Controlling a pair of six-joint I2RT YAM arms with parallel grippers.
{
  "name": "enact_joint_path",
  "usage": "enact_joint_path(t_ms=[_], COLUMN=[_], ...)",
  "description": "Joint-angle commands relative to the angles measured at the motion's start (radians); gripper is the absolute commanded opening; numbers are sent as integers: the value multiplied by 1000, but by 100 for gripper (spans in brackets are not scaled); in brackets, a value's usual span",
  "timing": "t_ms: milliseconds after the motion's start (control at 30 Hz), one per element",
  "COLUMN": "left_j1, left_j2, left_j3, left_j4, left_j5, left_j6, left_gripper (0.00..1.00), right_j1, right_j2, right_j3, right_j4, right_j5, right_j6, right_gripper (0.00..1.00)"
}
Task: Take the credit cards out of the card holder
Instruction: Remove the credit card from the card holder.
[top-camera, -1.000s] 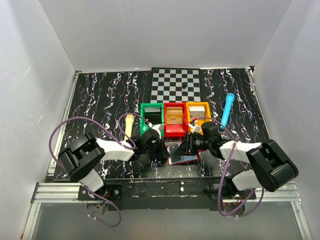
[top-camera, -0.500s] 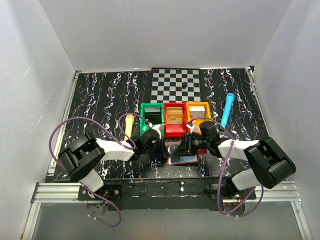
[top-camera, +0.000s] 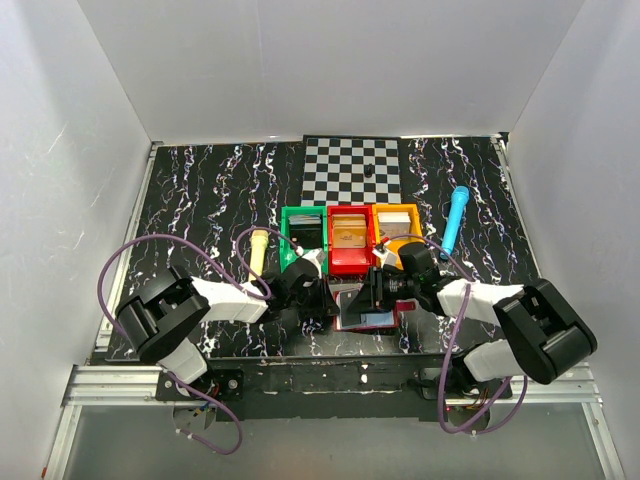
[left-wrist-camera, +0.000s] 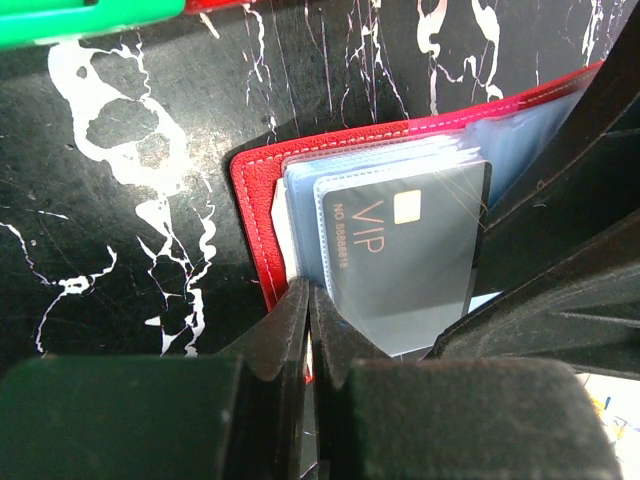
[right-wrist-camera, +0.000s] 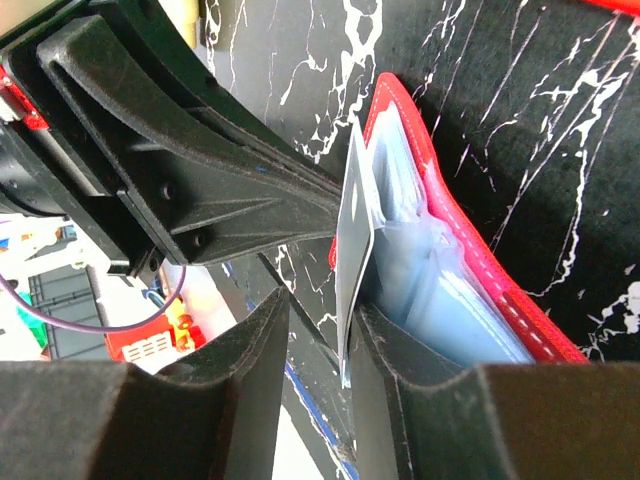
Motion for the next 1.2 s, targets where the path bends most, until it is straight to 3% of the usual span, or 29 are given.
enact_joint_path(t_ms=[0,1167], left_j1=[-15,6], left_j2=[-4,-11], left_j3=[-45,-95], left_j4=[-80,-69], left_j5=[-27,-33], left_j6=[-6,-38], left_gripper=[0,0], right_j1=[11,-12], right_j2=[-42,-128], right_j3=[38,8], right_j4=[-25,-104], right_j5=[-17,9], right_j6=[-27,-59], right_gripper=[37,35])
